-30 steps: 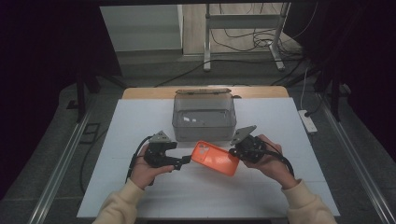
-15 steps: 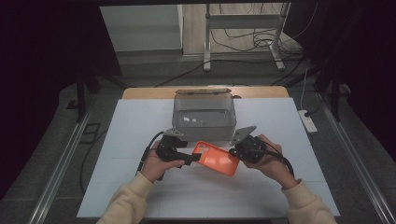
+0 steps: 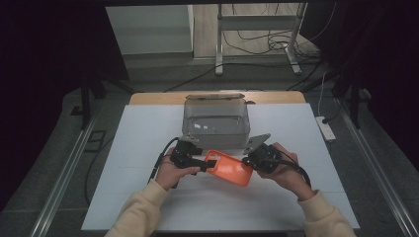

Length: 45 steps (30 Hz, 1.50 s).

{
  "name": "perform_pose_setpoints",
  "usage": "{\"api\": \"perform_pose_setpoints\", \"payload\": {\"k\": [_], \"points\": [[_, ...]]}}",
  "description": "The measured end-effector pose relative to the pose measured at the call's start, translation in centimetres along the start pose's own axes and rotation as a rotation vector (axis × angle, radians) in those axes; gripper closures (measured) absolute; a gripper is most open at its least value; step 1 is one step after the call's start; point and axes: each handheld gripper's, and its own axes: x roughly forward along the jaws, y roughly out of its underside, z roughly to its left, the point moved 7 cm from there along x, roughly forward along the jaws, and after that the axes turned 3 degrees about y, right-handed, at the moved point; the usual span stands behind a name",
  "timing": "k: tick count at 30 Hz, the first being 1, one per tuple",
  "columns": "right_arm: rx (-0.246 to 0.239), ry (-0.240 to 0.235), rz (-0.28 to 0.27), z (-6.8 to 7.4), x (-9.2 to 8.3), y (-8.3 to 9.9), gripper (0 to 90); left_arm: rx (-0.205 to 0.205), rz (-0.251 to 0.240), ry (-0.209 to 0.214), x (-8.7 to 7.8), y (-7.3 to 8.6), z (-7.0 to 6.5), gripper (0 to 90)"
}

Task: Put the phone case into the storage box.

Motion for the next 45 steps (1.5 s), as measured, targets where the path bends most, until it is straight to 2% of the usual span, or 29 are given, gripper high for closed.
{"api": "perform_pose_setpoints", "payload": {"k": [6, 17, 21, 26, 30, 36, 40, 45], "points": [[0.000, 0.002, -0.001, 0.0, 0.0, 0.0, 89.3, -0.025, 0.020, 0.016, 0.7, 0.0, 0.3, 21.9], [-0.006, 0.007, -0.002, 0.2, 0.1, -0.2, 89.2, -0.032, 0.036, 0.026, 1.1, 0.2, 0.4, 22.2], [-0.008, 0.012, -0.003, 0.2, 0.0, -0.2, 89.3, -0.045, 0.036, 0.055, 1.2, 0.2, 0.2, 23.0], [-0.008, 0.015, -0.004, 0.2, 0.0, -0.2, 89.3, -0.036, 0.039, 0.070, 1.4, 0.3, 0.1, 26.2], [-0.008, 0.018, -0.003, 0.1, 0.0, -0.2, 89.3, -0.027, 0.039, 0.095, 1.3, 0.3, -0.3, 34.9], [-0.011, 0.020, 0.006, 0.1, 0.1, -0.1, 89.2, -0.010, 0.056, 0.074, 1.2, 0.5, -0.2, 42.5], [-0.013, 0.019, 0.006, 0.1, 0.1, -0.1, 89.2, -0.001, 0.054, 0.065, 1.0, 0.4, 0.0, 46.7], [-0.011, 0.023, 0.005, 0.1, 0.1, 0.0, 89.0, -0.004, 0.039, 0.056, 0.6, 0.4, 0.2, 57.1]]}}
